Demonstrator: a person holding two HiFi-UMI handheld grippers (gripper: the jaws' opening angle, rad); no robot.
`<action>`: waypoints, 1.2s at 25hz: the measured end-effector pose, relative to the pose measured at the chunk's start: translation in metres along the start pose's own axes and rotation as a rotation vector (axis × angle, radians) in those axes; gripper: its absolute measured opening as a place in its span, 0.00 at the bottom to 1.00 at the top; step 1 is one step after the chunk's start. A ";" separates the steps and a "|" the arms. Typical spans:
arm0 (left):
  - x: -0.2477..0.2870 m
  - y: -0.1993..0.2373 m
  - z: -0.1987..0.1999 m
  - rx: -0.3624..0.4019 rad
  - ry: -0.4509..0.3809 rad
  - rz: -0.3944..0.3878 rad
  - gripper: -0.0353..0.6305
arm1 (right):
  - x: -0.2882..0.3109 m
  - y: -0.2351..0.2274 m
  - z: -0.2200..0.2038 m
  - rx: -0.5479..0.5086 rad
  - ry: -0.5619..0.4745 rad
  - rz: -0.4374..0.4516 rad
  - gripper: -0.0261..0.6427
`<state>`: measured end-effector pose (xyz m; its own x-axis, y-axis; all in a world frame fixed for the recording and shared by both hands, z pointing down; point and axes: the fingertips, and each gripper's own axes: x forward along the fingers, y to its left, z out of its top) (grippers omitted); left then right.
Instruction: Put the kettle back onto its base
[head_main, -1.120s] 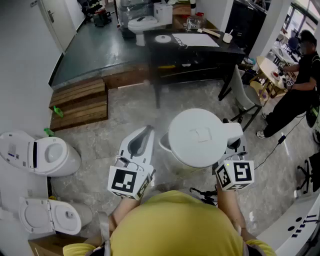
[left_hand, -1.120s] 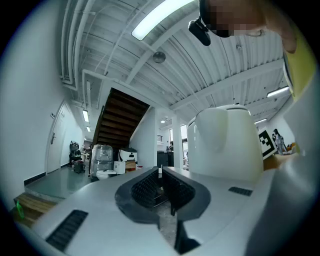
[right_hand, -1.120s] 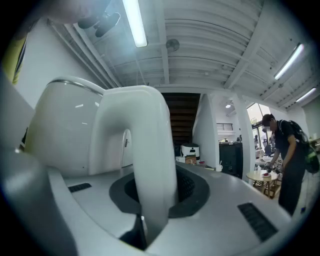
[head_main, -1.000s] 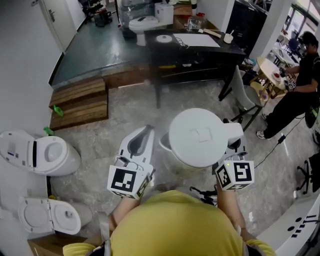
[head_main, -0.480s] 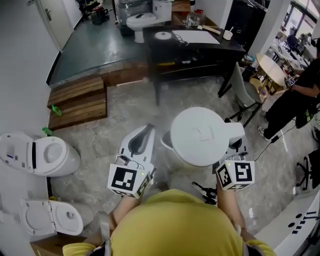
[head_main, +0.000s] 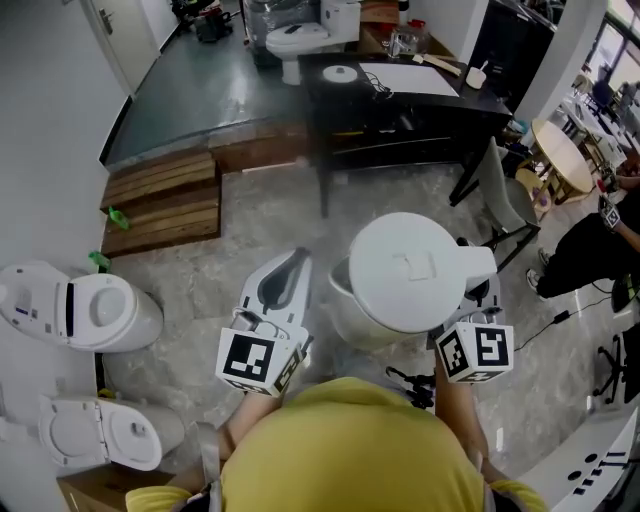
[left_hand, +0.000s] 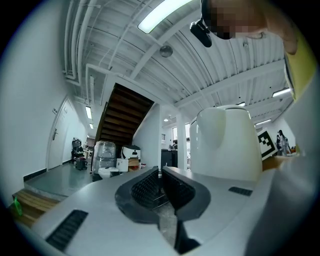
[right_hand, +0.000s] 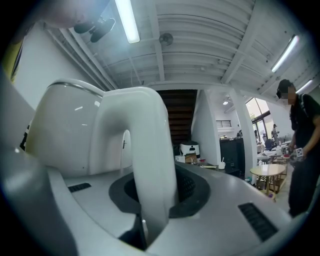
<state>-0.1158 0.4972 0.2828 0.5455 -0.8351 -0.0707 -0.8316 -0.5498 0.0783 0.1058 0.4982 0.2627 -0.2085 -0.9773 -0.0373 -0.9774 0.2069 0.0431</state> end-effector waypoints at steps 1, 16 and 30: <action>0.011 0.004 0.000 0.000 -0.002 0.005 0.10 | 0.012 -0.006 0.001 -0.003 -0.003 0.003 0.15; 0.176 0.032 0.011 0.003 -0.058 0.106 0.10 | 0.169 -0.102 0.012 -0.036 -0.021 0.115 0.15; 0.231 0.056 -0.006 0.010 -0.009 0.136 0.10 | 0.224 -0.131 -0.010 -0.008 0.017 0.137 0.16</action>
<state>-0.0362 0.2733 0.2766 0.4270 -0.9016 -0.0689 -0.8986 -0.4316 0.0783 0.1873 0.2515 0.2586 -0.3395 -0.9405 -0.0138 -0.9394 0.3383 0.0549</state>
